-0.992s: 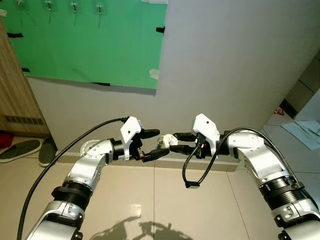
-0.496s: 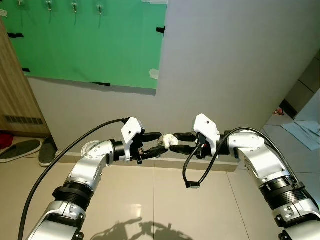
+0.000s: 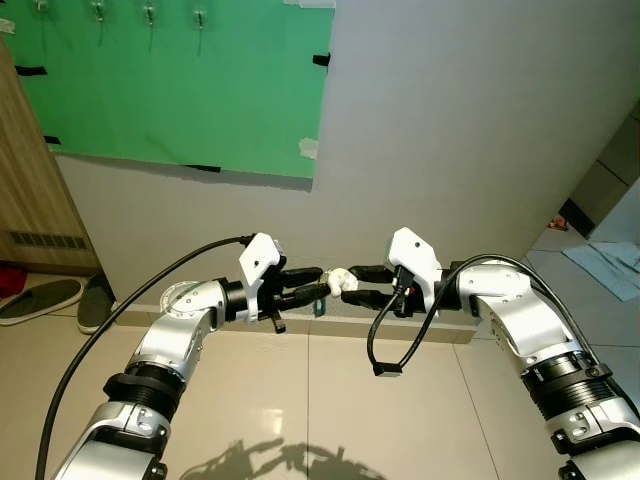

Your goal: Hang keys on a hook

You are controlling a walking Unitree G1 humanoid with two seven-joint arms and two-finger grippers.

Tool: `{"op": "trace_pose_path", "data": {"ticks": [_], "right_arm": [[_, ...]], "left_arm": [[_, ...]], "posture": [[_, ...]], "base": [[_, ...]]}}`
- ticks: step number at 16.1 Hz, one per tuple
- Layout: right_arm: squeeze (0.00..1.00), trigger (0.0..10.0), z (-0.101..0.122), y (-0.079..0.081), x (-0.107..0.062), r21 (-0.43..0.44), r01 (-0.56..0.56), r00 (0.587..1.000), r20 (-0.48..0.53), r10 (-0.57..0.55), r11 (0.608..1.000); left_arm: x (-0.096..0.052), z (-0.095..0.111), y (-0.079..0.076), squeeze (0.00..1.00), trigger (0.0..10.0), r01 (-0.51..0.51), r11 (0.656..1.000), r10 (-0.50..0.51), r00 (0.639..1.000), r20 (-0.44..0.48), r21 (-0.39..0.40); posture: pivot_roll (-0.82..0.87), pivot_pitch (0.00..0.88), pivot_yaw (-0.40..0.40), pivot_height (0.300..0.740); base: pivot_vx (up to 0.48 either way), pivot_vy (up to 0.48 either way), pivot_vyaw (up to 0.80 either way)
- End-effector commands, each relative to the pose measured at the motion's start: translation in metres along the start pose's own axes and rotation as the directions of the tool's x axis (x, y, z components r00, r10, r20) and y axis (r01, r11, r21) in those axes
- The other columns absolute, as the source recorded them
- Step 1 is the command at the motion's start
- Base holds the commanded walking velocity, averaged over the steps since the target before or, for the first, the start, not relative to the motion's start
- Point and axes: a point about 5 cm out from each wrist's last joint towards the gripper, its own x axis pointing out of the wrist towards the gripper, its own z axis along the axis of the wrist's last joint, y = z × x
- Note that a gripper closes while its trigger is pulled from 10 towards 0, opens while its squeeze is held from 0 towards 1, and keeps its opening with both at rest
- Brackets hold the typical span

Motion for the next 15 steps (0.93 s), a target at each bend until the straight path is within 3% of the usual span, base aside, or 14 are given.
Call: {"op": "trace_pose_path", "data": {"ticks": [1,7,14,15], "right_arm": [[0.00,0.0,0.006,-0.002,-0.005,-0.019,-0.001,1.000,0.007,0.001,1.000],[0.00,0.0,0.006,0.000,-0.004,-0.014,-0.006,1.000,0.013,0.006,1.000],[0.00,0.0,0.004,-0.005,-0.006,-0.018,0.040,0.999,-0.004,-0.040,0.999],[0.80,10.0,0.003,-0.008,-0.007,-0.027,0.073,0.997,-0.002,-0.073,0.997]], "left_arm": [[0.005,0.008,0.003,0.00,0.0,0.005,1.000,-0.006,1.000,0.008,0.018],[0.007,0.006,0.002,0.00,0.0,0.002,1.000,-0.002,1.000,0.006,0.005],[-0.002,0.010,0.005,0.00,0.0,0.013,1.000,-0.012,1.000,-0.014,0.028],[-0.004,0.011,0.006,0.00,0.0,0.017,0.999,-0.017,1.000,-0.019,0.034]], "posture": [[-0.02,0.000,-0.086,0.740],[-0.03,0.000,-0.083,0.740],[-0.03,0.000,-0.078,0.740],[-0.03,0.000,-0.078,0.740]], "base": [[0.000,0.000,0.00],[0.000,0.000,0.00],[0.000,0.000,0.00],[0.000,0.000,0.00]]}}
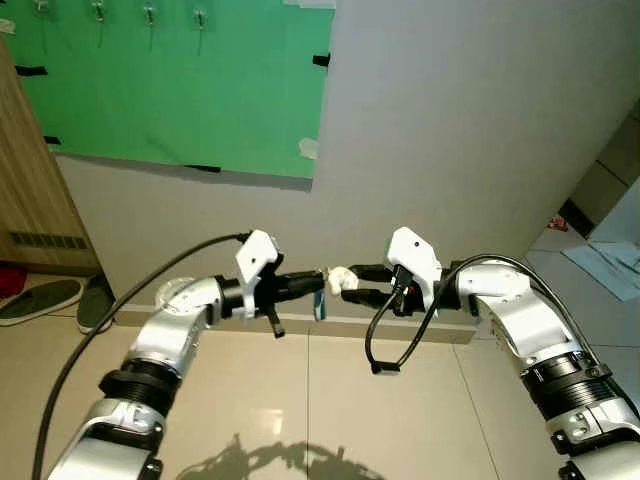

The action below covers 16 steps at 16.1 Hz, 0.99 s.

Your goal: Hang keys on a hook

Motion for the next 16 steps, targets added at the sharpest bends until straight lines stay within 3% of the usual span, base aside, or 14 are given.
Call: {"op": "trace_pose_path", "data": {"ticks": [1,7,10,11,12,13,14,15,16], "right_arm": [[1.00,10.0,0.004,-0.009,-0.007,-0.002,0.050,0.999,0.016,-0.050,0.999],[1.00,10.0,0.000,-0.018,-0.012,0.014,0.151,0.988,0.033,-0.151,0.989],[1.00,10.0,0.002,-0.027,-0.014,0.050,0.274,0.957,0.083,-0.277,0.960],[1.00,10.0,0.003,-0.028,-0.014,0.086,0.342,0.930,0.109,-0.350,0.936],[1.00,10.0,0.001,-0.028,-0.013,0.187,0.472,0.853,0.150,-0.499,0.862],[1.00,10.0,-0.009,-0.027,-0.018,0.305,0.617,0.724,0.140,-0.676,0.725],[1.00,10.0,-0.022,-0.024,-0.022,0.359,0.697,0.635,0.096,-0.767,0.621],[0.00,10.0,-0.034,-0.017,-0.024,0.394,0.736,0.580,0.054,-0.813,0.551],[0.00,10.0,-0.043,-0.008,-0.024,0.403,0.761,0.543,0.035,-0.839,0.509]], "left_arm": [[0.002,0.007,0.000,0.00,0.0,0.019,1.000,-0.019,1.000,-0.001,0.025],[0.000,0.005,-0.004,0.00,0.0,0.047,0.998,-0.046,0.999,-0.027,0.033],[-0.006,0.000,-0.008,0.00,0.0,0.054,0.999,-0.054,0.997,-0.046,-0.006],[-0.010,-0.003,-0.011,0.00,0.0,0.041,0.998,-0.042,0.998,-0.038,-0.041],[-0.016,-0.009,-0.017,0.00,0.0,-0.013,0.995,0.011,1.000,-0.015,-0.102],[-0.019,-0.011,-0.017,0.00,0.0,-0.129,0.979,0.132,0.991,0.012,-0.159],[-0.020,-0.010,-0.012,0.00,10.0,-0.239,0.953,0.248,0.968,0.028,-0.185],[-0.022,-0.008,-0.007,0.00,10.0,-0.328,0.919,0.346,0.937,0.051,-0.219],[-0.024,-0.005,-0.002,0.00,10.0,-0.417,0.871,0.446,0.893,0.062,-0.261]], "posture": [[-0.02,0.000,-0.077,0.740],[-0.03,0.000,-0.071,0.740],[-0.03,0.000,-0.060,0.740],[-0.03,0.000,-0.061,0.740],[-0.03,0.000,-0.060,0.740],[-0.03,0.000,-0.064,0.740],[-0.02,0.000,-0.066,0.740],[-0.02,0.000,-0.065,0.740],[-0.01,0.000,-0.066,0.740]], "base": [[0.000,0.000,0.00],[0.000,0.000,0.00],[0.000,0.000,0.00],[0.000,0.000,0.00],[0.000,0.000,0.00],[0.000,0.000,0.00],[0.000,0.000,0.00],[0.000,0.000,0.00],[0.000,0.000,0.00]]}}
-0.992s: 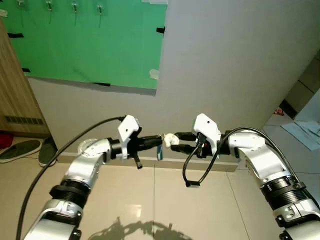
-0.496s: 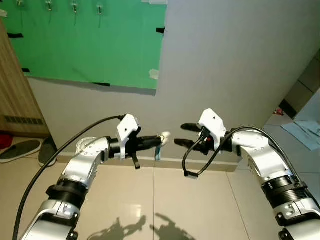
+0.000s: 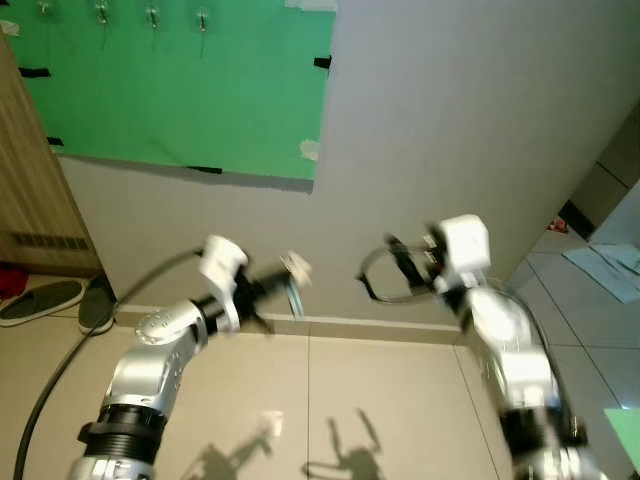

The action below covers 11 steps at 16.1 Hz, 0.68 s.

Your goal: Hang keys on a hook

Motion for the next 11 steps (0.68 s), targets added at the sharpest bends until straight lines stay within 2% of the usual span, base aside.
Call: {"op": "trace_pose_path", "data": {"ticks": [1,2,3,4,7,11], "right_arm": [[0.00,10.0,0.007,-0.006,-0.003,0.001,0.052,0.997,0.052,-0.052,0.999],[0.00,10.0,-0.005,0.000,-0.011,0.058,0.094,0.995,0.039,-0.097,0.994],[0.00,10.0,-0.010,0.004,-0.014,0.076,0.110,0.993,0.037,-0.113,0.991],[0.00,10.0,-0.016,0.007,-0.019,0.096,0.142,0.989,0.033,-0.146,0.985],[0.00,10.0,-0.028,0.013,-0.027,0.098,0.175,0.984,0.012,-0.177,0.980],[0.00,10.0,-0.031,0.017,-0.027,0.099,0.161,0.987,0.006,-0.163,0.982]], "left_arm": [[0.004,0.006,0.000,0.00,10.0,-0.048,0.998,0.048,0.999,0.019,-0.028],[0.005,0.007,0.008,0.00,10.0,-0.192,0.978,0.194,0.981,0.022,-0.079],[0.004,0.009,0.008,0.00,10.0,-0.247,0.965,0.251,0.967,0.038,-0.083],[0.005,0.012,0.007,0.00,10.0,-0.317,0.947,0.320,0.945,0.067,-0.047],[0.006,0.005,-0.005,0.00,10.0,-0.418,0.908,0.414,0.907,0.079,0.028],[0.007,-0.004,-0.005,0.00,10.0,-0.495,0.869,0.494,0.868,0.035,0.010]], "posture": [[-0.01,0.000,-0.065,0.740],[-0.01,0.000,-0.061,0.740],[-0.01,0.000,-0.059,0.740],[-0.01,0.000,-0.056,0.740],[-0.02,0.000,-0.045,0.740],[-0.02,0.000,-0.041,0.740]], "base": [[0.000,0.000,0.00],[0.000,0.000,0.00],[0.000,0.000,0.00],[0.000,0.000,0.00],[0.090,0.000,0.00],[0.437,0.000,0.00]]}}
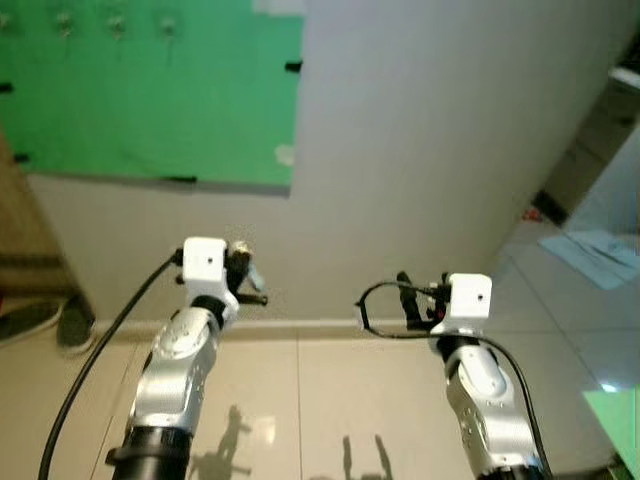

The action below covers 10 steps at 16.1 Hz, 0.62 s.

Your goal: Hang keys on a hook

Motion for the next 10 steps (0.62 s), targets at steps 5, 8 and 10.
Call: {"op": "trace_pose_path", "data": {"ticks": [5,8,10], "right_arm": [[0.00,10.0,0.000,0.009,0.002,-0.024,-0.070,0.998,0.003,0.070,0.997],[0.00,10.0,-0.001,0.005,-0.001,-0.001,-0.067,0.998,0.008,0.067,0.998],[0.00,10.0,-0.001,-0.002,-0.002,-0.006,-0.047,0.999,0.009,0.047,0.999]], "left_arm": [[0.004,0.004,-0.004,0.00,10.0,0.011,1.000,-0.011,1.000,0.011,0.015],[0.002,-0.001,0.000,0.00,10.0,-0.023,1.000,0.023,1.000,-0.010,0.007],[-0.001,-0.007,0.004,0.00,10.0,-0.054,0.998,0.054,0.998,-0.027,0.010]], "posture": [[-0.01,0.000,-0.041,0.740],[-0.01,0.000,-0.045,0.740],[-0.01,0.000,-0.047,0.740]], "base": [[0.298,0.377,0.00],[0.295,0.379,0.00],[0.285,0.388,0.00]]}}
